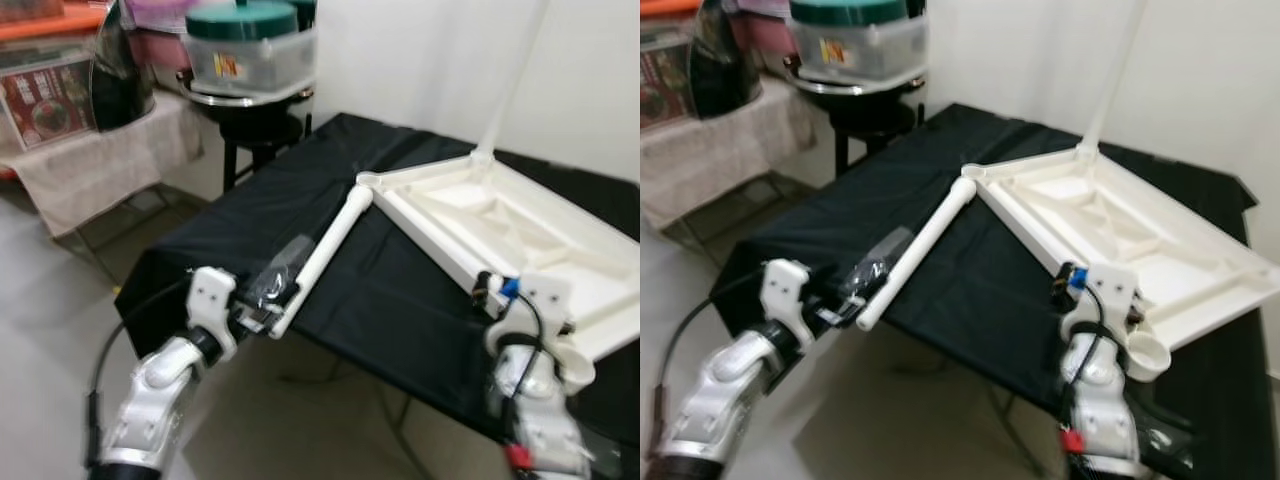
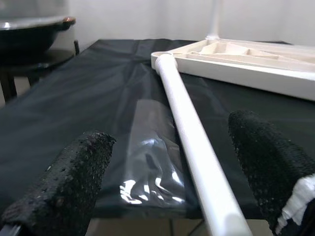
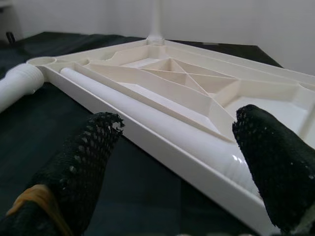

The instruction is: Building children table

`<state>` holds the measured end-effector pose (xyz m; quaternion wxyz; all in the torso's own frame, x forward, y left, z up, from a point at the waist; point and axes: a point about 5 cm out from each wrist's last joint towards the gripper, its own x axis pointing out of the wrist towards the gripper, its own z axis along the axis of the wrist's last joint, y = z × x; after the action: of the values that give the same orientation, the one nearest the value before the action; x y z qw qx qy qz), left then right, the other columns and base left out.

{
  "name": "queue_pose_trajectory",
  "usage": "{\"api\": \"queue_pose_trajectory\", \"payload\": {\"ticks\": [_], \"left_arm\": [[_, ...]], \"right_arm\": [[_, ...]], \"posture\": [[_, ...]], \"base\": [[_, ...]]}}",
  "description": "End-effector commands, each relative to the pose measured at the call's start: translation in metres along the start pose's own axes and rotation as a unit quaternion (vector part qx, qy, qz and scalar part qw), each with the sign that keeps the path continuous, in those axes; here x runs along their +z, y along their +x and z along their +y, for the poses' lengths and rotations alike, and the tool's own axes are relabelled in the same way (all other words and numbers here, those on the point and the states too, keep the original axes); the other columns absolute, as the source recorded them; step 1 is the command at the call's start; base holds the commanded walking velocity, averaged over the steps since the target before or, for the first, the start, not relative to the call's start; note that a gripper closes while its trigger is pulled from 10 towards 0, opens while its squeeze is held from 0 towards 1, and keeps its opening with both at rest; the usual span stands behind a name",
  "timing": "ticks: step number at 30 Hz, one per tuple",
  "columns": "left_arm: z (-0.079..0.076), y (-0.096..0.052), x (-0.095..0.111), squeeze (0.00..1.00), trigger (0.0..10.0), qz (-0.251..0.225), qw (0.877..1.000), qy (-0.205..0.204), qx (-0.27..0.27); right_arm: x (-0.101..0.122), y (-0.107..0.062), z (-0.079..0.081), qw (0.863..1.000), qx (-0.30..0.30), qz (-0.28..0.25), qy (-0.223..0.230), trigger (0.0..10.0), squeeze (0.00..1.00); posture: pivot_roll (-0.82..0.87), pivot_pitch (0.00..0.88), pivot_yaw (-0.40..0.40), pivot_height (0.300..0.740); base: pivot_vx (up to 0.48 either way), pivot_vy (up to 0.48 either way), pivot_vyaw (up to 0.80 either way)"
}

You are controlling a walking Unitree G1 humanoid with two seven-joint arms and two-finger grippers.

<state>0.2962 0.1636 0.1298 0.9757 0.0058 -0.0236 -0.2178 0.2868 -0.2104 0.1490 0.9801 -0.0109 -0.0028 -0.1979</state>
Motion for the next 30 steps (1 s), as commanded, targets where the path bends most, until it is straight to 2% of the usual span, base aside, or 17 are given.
{"api": "queue_pose_trajectory", "payload": {"ticks": [1,10,15,24,30], "left_arm": [[-0.008,0.004,0.0,0.0,10.0,-0.002,1.0,-0.004,-0.017],[-0.009,0.004,-0.001,0.0,10.0,0.0,1.0,-0.005,-0.019],[-0.009,0.004,-0.001,0.0,10.0,-0.002,1.0,-0.007,-0.018],[-0.009,0.003,-0.001,0.0,10.0,-0.006,1.0,-0.01,-0.014],[-0.011,0.003,-0.001,0.0,10.0,-0.008,1.0,-0.019,-0.02]], "right_arm": [[-0.008,0.001,-0.017,0.999,-0.041,0.019,-0.004,10.0,0.0],[-0.007,0.002,-0.029,0.997,-0.078,0.019,-0.013,10.0,0.0],[-0.007,0.003,-0.029,0.997,-0.078,0.018,-0.014,10.0,0.0],[-0.008,0.003,-0.025,0.997,-0.072,0.02,-0.018,10.0,0.0],[-0.009,0.003,-0.026,0.997,-0.073,0.022,-0.019,10.0,0.0]], "posture": [[0.03,0.0,-0.076,0.74],[0.02,0.0,-0.079,0.74],[0.02,0.0,-0.083,0.74],[0.02,0.0,-0.087,0.74],[0.02,0.0,-0.086,0.74]], "base": [[0.0,0.0,-0.8],[0.0,0.0,-0.8],[0.0,0.0,-0.72],[0.382,0.0,0.0],[0.378,0.294,0.0]]}}
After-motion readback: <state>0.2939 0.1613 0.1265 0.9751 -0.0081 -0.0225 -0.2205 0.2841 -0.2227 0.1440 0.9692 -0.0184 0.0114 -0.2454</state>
